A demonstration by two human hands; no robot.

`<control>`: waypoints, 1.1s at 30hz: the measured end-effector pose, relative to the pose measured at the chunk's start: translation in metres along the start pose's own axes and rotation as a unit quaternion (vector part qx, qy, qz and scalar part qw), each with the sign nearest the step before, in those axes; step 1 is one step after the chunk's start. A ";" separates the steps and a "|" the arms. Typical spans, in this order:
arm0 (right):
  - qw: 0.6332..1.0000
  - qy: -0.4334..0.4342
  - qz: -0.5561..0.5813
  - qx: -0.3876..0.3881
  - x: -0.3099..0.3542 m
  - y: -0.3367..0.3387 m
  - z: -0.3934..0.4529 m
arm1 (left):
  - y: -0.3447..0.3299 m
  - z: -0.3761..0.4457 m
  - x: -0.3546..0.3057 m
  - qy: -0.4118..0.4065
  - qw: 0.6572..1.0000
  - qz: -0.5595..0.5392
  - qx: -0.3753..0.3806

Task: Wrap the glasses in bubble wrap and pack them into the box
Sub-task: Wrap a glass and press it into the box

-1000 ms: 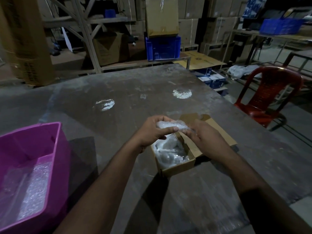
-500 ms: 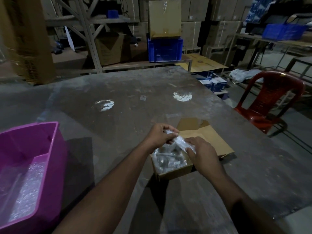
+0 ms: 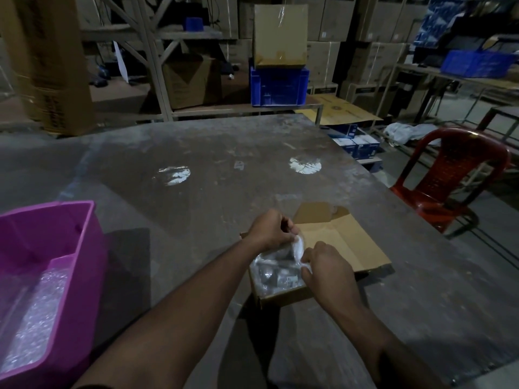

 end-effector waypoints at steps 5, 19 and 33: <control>1.000 -0.001 -0.017 0.008 0.004 -0.003 0.003 | 0.003 0.000 -0.008 0.012 0.993 0.115 -0.004; 0.983 0.040 -0.167 0.071 0.016 -0.018 0.006 | -0.018 0.004 -0.038 -0.063 0.905 0.420 0.005; 0.980 -0.048 -0.164 0.097 0.013 -0.015 0.016 | -0.031 0.009 -0.018 -0.028 0.920 0.386 0.057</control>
Point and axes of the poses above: each hand's wrist, its own z-axis towards the middle knuckle, its own y-axis out of the back of the hand, x = y × z, the point moved 10 cm from there along z, towards the middle knuckle, and after that the axes turned 12 degrees about x, right-handed, at the moved point
